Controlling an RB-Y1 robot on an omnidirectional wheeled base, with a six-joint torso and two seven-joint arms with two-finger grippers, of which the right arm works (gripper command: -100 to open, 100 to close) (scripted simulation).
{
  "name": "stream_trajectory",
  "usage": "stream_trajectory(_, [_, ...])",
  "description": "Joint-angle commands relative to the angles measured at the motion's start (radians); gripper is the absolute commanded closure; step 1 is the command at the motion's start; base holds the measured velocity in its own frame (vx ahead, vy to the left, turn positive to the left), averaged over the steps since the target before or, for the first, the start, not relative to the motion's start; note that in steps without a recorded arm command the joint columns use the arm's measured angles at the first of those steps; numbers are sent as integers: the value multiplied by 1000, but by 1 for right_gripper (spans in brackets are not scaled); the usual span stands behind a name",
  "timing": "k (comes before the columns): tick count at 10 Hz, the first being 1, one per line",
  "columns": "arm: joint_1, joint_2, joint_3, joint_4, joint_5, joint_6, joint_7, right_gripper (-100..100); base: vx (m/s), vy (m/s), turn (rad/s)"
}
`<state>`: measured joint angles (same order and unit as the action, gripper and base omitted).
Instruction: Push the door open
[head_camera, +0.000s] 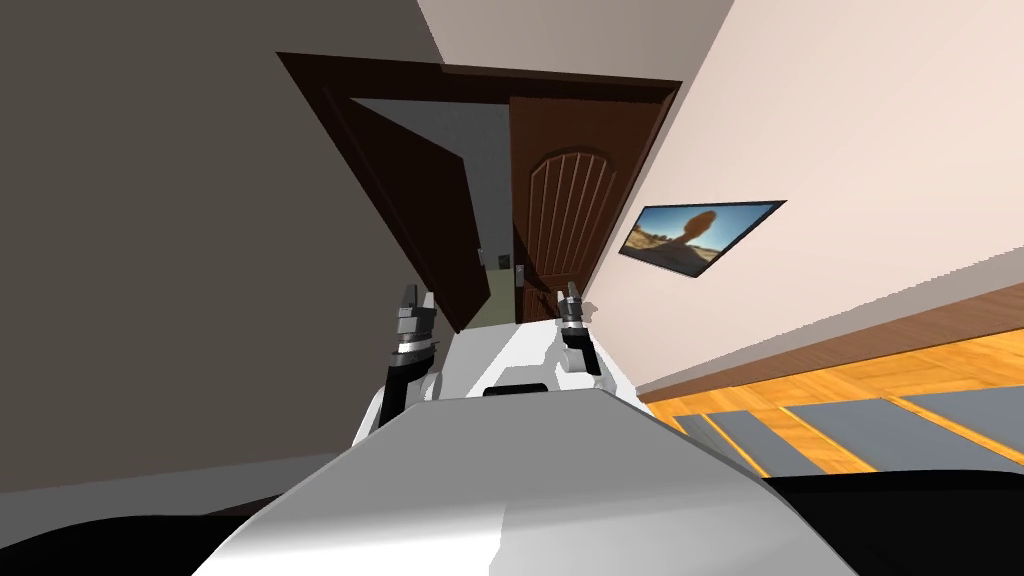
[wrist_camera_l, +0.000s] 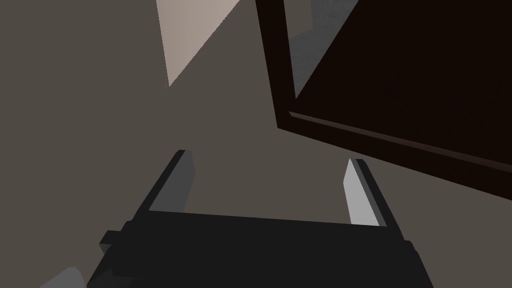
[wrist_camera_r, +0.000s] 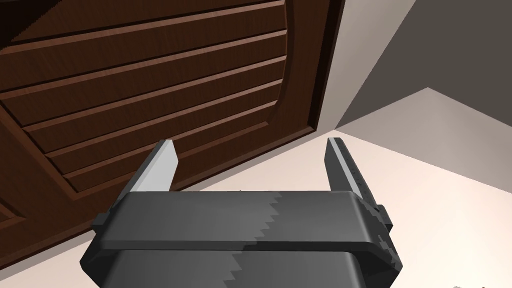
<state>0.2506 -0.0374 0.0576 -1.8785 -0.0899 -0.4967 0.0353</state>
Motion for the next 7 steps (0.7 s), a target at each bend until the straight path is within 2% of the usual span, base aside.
stream_trajectory(1, [-24,1,7,45,-13,7,16,-100,84,4,-15])
stream_trajectory(7, [-141,0,26,242,-70,32,76,-100,102,-5,-14])
